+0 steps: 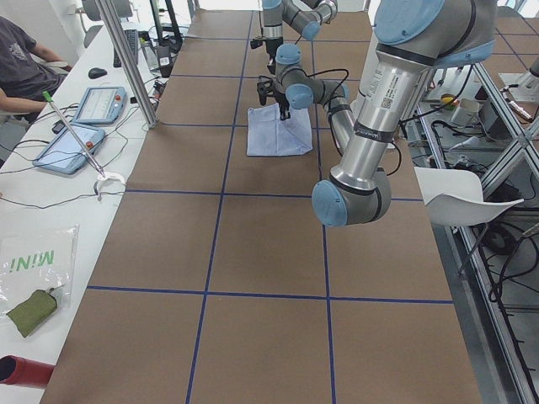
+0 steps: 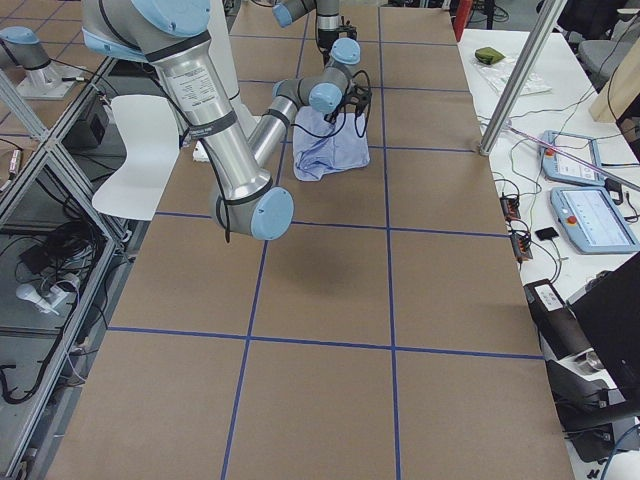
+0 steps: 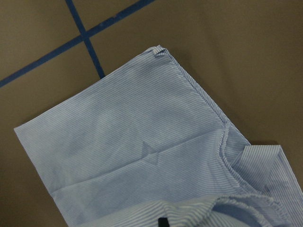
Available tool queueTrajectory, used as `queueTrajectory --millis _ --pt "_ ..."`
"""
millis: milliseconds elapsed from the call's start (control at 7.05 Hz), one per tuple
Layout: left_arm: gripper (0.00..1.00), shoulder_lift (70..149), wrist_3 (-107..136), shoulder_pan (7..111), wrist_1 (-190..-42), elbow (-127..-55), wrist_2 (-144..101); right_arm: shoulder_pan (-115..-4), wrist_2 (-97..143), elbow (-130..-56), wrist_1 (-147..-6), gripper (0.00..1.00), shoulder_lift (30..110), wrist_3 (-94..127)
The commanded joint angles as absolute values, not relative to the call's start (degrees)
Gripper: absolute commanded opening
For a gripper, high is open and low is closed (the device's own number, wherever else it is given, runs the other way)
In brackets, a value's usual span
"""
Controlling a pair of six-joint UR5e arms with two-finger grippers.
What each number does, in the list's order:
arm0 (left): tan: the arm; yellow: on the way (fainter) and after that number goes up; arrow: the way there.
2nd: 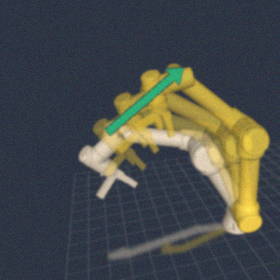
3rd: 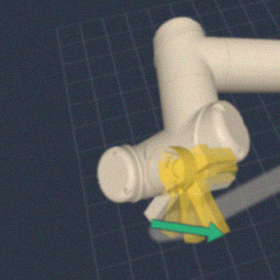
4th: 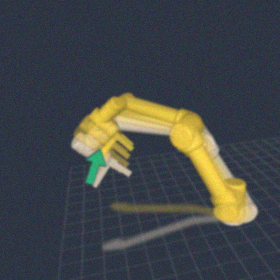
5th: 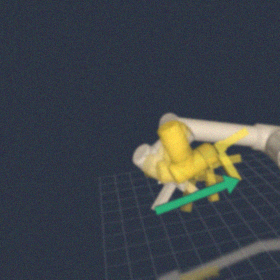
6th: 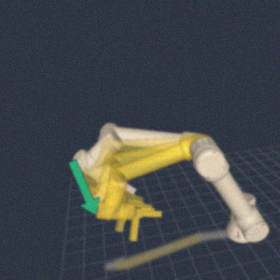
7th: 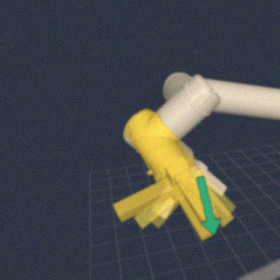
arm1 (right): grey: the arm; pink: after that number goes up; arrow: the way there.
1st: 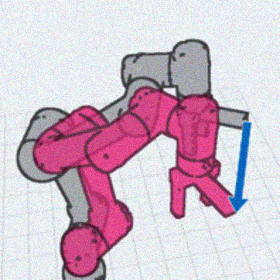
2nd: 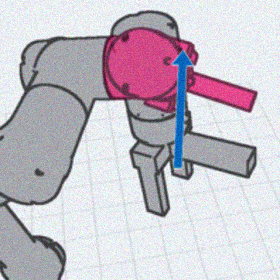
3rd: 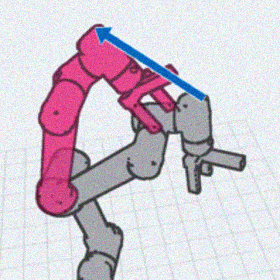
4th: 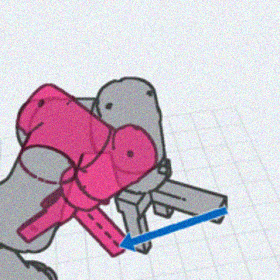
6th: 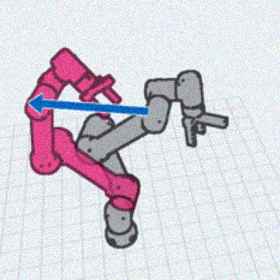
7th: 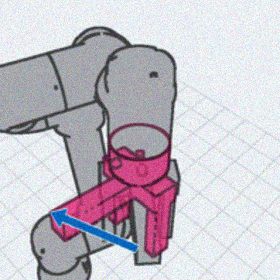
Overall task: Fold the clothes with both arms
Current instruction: 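Carry the near edge over the shirt toward its far edge with both grippers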
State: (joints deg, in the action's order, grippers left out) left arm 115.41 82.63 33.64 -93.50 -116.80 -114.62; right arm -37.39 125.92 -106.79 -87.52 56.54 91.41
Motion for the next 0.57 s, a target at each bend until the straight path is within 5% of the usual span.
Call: queueTrajectory --millis 0,425 --pt "0.0 115.58 80.87 36.2 -98.95 -110.94 -114.7 -38.49 124.8 -98.04 -87.45 0.0 51.35 88.0" --pt "0.0 115.58 80.08 37.35 -103.27 -105.39 -114.96 -39.9 124.37 -90.72 -87.28 0.0 47.99 84.47"
